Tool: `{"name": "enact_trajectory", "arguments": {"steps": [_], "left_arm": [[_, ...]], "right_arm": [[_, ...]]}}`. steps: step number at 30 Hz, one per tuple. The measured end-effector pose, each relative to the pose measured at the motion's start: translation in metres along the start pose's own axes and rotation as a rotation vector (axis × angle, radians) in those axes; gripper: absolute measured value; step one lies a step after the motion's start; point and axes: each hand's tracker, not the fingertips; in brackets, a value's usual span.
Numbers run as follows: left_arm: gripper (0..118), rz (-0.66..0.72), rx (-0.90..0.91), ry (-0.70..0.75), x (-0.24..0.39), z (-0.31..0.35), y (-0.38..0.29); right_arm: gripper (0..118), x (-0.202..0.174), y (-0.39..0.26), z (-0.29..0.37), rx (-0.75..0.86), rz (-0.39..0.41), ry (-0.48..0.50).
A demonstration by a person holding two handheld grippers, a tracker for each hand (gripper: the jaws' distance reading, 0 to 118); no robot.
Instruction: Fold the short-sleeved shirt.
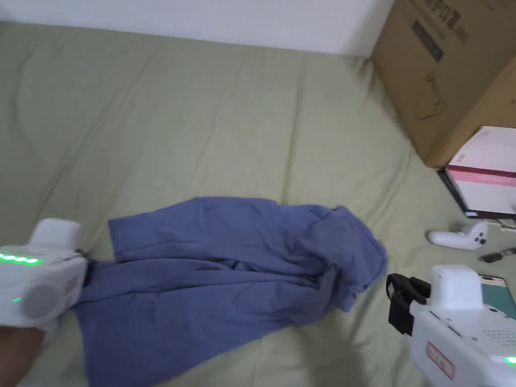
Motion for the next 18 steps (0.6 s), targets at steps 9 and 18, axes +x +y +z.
{"name": "enact_trajectory", "arguments": {"steps": [9,18], "left_arm": [[3,-0.004,0.056,-0.048,0.012,0.033,0.005],[3,0.027,0.056,-0.039,0.007,0.027,0.005]], "right_arm": [[60,0.068,0.015,-0.143,-0.185,-0.045,-0.048],[95,0.067,0.047,-0.229,-0.268,-0.017,-0.074]]}}
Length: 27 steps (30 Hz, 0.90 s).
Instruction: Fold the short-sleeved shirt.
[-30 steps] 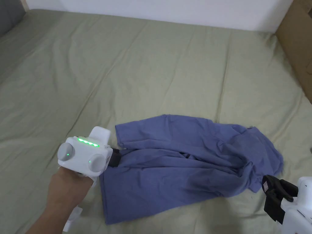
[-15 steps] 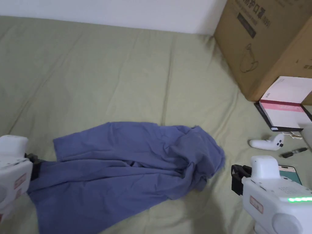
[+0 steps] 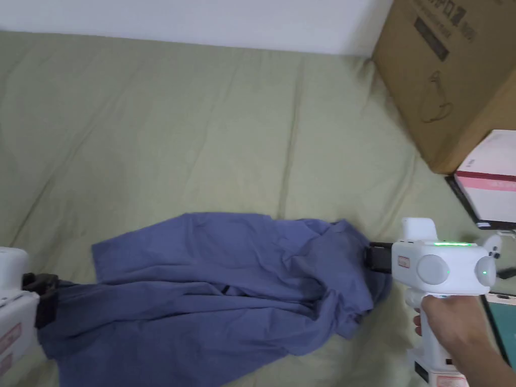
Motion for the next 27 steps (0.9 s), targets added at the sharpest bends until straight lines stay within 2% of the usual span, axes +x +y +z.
{"name": "enact_trajectory", "arguments": {"steps": [1,3,6,9,15,20,23,27], "left_arm": [[3,0.0,0.0,0.0,0.0,-0.002,0.0],[3,-0.001,-0.006,-0.001,-0.001,-0.006,-0.002],[3,-0.004,-0.005,0.009,-0.003,-0.011,-0.004],[3,0.015,-0.003,-0.016,-0.01,-0.015,-0.007],[1,0.14,0.032,-0.087,-0.028,-0.01,-0.011],[1,0.159,0.052,-0.112,-0.044,0.007,-0.003],[1,0.134,0.086,-0.124,-0.053,0.017,0.009],[1,0.107,0.147,-0.122,-0.06,0.038,0.038]], "right_arm": [[87,-0.004,-0.001,-0.004,-0.037,0.017,0.026],[50,-0.014,-0.007,-0.006,-0.058,0.049,0.045],[9,-0.013,-0.011,0.002,-0.033,-0.029,0.114],[5,-0.009,-0.013,0.024,0.001,-0.084,0.148],[5,-0.004,-0.007,0.079,0.084,-0.116,0.191],[4,0.001,0.011,0.13,0.171,-0.104,0.202],[4,-0.001,0.022,0.162,0.22,-0.062,0.195],[4,0.003,0.042,0.203,0.291,-0.063,0.195]]}}
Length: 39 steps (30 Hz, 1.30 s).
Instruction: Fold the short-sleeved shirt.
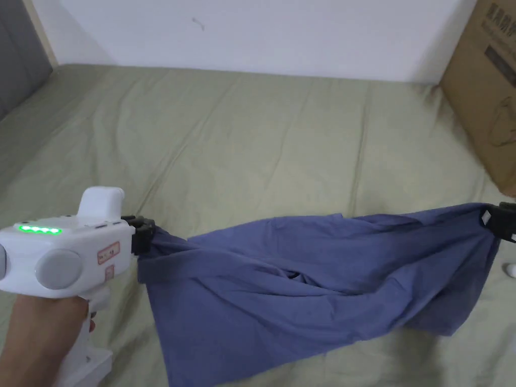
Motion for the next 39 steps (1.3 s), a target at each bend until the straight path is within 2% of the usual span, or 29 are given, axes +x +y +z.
{"name": "enact_trajectory", "arguments": {"steps": [6,12,16,24,28,32,34,35,38,39], "left_arm": [[1,-0.037,0.162,0.023,0.002,0.047,0.076],[1,-0.077,0.325,0.084,-0.003,0.099,0.177],[1,-0.064,0.414,0.126,-0.006,0.125,0.246],[1,-0.032,0.504,0.196,-0.014,0.124,0.34],[1,-0.003,0.477,0.197,-0.014,0.094,0.339],[1,0.025,0.393,0.182,-0.015,0.038,0.294],[1,0.05,0.335,0.188,-0.016,0.009,0.266],[1,0.065,0.319,0.188,-0.016,-0.005,0.25],[1,0.078,0.284,0.179,-0.013,-0.024,0.215],[1,0.083,0.263,0.17,-0.014,-0.037,0.218]], "right_arm": [[4,-0.013,0.064,0.056,0.129,0.07,0.01],[4,-0.027,0.154,0.119,0.306,0.063,0.033],[4,-0.035,0.218,0.145,0.411,0.08,-0.004],[4,-0.037,0.31,0.149,0.522,0.012,-0.071],[4,-0.036,0.316,0.12,0.51,0.006,-0.088],[4,-0.031,0.284,0.062,0.448,-0.012,-0.102],[4,-0.029,0.26,0.031,0.411,-0.013,-0.139],[4,-0.026,0.247,0.018,0.41,-0.027,-0.156],[4,-0.017,0.223,-0.002,0.353,-0.1,-0.11],[4,-0.015,0.217,-0.004,0.35,-0.097,-0.113]]}}
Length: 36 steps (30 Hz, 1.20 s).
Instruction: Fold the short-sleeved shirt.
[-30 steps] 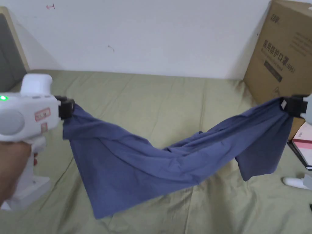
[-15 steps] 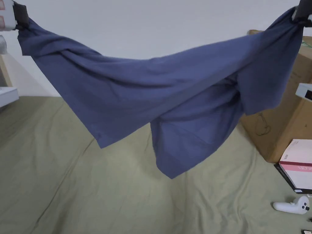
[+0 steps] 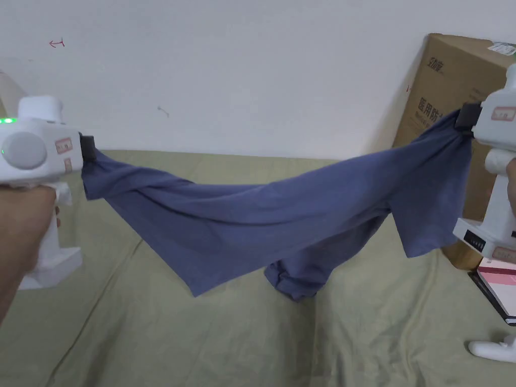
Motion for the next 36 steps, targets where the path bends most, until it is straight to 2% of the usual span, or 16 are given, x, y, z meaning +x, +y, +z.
{"name": "enact_trajectory", "arguments": {"steps": [4,8,12,17,21,24,26,27,28,29,30,31,34,36], "left_arm": [[1,0.025,-0.02,-0.033,-0.012,0.013,-0.021],[1,0.016,-0.036,-0.083,-0.025,0.06,-0.048],[1,0.075,-0.083,-0.121,-0.042,0.123,-0.115],[1,0.118,-0.277,-0.068,-0.068,0.177,-0.229],[1,0.182,-0.503,-0.026,-0.067,0.201,-0.304],[1,0.15,-0.574,-0.006,-0.057,0.197,-0.327],[2,0.159,-0.552,-0.021,-0.055,0.197,-0.33],[8,0.15,-0.531,-0.012,-0.052,0.201,-0.326],[39,0.127,-0.499,0.002,-0.054,0.203,-0.319],[77,0.083,-0.445,0.021,-0.05,0.213,-0.31],[106,0.045,-0.377,0.023,-0.045,0.227,-0.301],[115,0.014,-0.307,0.019,-0.04,0.242,-0.292],[113,-0.067,-0.016,-0.039,-0.022,0.296,-0.266],[113,-0.101,0.121,-0.033,-0.013,0.319,-0.262]], "right_arm": [[4,0.006,-0.016,0.025,-0.014,0.036,0.006],[4,0.018,-0.044,0.077,-0.02,0.042,0.041],[4,0.036,-0.102,0.138,-0.074,0.039,0.077],[4,0.058,-0.22,0.191,-0.271,0.049,0.075],[4,0.071,-0.327,0.2,-0.521,0.061,0.017],[4,0.074,-0.377,0.19,-0.657,0.057,-0.04],[9,0.087,-0.388,0.176,-0.658,0.007,-0.076],[29,0.087,-0.385,0.175,-0.647,0.002,-0.08],[82,0.086,-0.38,0.177,-0.635,0.007,-0.081],[113,0.084,-0.373,0.181,-0.602,0.017,-0.076],[117,0.08,-0.362,0.191,-0.546,0.033,-0.058],[117,0.075,-0.349,0.206,-0.458,0.07,-0.066],[117,0.035,-0.318,0.252,-0.258,0.09,0.106],[116,0.011,-0.308,0.286,-0.036,0.095,0.165]]}}
